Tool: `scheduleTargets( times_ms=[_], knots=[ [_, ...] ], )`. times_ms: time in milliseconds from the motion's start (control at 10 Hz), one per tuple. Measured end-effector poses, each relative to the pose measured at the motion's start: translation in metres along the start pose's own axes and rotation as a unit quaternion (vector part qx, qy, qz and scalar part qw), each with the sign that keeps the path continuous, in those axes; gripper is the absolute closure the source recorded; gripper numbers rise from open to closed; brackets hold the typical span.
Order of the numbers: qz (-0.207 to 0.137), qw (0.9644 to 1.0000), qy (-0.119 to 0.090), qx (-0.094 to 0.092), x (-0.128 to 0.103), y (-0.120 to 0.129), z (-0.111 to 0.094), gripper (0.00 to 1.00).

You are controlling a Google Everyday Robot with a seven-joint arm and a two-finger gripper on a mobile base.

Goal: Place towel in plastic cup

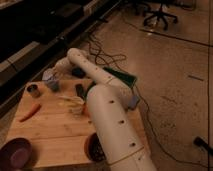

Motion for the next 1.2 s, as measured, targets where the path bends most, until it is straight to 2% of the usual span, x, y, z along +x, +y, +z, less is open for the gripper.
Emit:
scheduleTargets(
  times_ms=[100, 300, 400, 600, 700, 1200],
  knots=[
    [0.001, 1.0, 0.001, -0.003, 0.0007, 0.0005, -0.0004, 0.76],
    [0.005, 1.0, 0.002, -0.005, 0.0027, 0.002, -0.0017, 0.53],
    [0.006, 1.0, 0.003, -0.006, 0.0032, 0.0031, -0.0019, 0.46],
    [0.009, 0.9999, 0.003, -0.007, 0.0036, 0.0048, -0.0018, 0.23],
    [0.009, 0.9999, 0.003, -0.006, 0.0033, 0.0031, -0.0022, 0.2],
    [0.013, 0.9998, 0.009, -0.016, 0.0068, 0.0057, -0.0047, 0.2]
  ],
)
